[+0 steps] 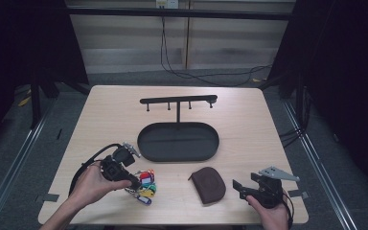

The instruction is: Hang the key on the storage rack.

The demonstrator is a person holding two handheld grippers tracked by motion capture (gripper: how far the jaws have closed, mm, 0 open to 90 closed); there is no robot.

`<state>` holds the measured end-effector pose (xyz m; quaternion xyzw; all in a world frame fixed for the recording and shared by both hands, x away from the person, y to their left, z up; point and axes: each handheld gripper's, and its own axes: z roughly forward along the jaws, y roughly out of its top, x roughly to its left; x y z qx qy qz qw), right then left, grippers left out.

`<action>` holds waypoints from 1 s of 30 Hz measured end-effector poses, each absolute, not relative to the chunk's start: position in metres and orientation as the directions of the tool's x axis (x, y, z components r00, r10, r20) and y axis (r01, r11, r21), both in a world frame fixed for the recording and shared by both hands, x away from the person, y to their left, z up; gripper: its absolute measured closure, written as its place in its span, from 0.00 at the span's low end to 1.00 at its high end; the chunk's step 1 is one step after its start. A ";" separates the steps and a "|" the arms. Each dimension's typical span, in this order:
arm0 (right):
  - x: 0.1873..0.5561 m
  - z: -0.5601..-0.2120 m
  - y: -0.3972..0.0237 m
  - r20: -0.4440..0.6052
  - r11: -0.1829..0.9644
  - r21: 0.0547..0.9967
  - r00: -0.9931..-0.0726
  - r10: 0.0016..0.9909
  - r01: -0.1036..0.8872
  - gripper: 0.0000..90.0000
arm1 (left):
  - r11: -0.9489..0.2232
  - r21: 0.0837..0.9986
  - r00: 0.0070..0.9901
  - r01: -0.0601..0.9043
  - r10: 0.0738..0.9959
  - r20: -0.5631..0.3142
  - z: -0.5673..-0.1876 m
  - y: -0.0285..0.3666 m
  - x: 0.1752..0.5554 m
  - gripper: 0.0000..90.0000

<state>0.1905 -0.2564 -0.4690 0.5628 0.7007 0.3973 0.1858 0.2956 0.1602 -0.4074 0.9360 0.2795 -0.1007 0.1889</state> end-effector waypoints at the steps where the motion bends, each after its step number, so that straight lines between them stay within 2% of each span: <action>1: 0.191 -0.469 -0.256 0.187 0.053 0.764 -0.299 0.936 0.643 0.24 | -0.774 0.293 0.823 0.561 0.484 -0.297 -0.408 0.158 0.296 0.83; 9: 0.191 -0.469 -0.256 0.188 0.055 0.765 -0.304 0.934 0.642 0.24 | -0.799 0.251 0.828 0.547 0.472 -0.303 -0.414 0.141 0.299 0.81; 17: 0.191 -0.469 -0.255 0.187 0.061 0.763 -0.309 0.932 0.644 0.24 | -0.818 0.202 0.829 0.539 0.473 -0.299 -0.428 0.126 0.306 0.91; 25: 0.191 -0.469 -0.255 0.183 0.063 0.764 -0.310 0.933 0.642 0.23 | -0.816 0.174 0.816 0.551 0.484 -0.316 -0.437 0.122 0.315 0.90; 30: 0.191 -0.470 -0.255 0.180 0.067 0.763 -0.312 0.933 0.643 0.23 | -0.815 0.142 0.810 0.561 0.506 -0.295 -0.445 0.116 0.314 0.89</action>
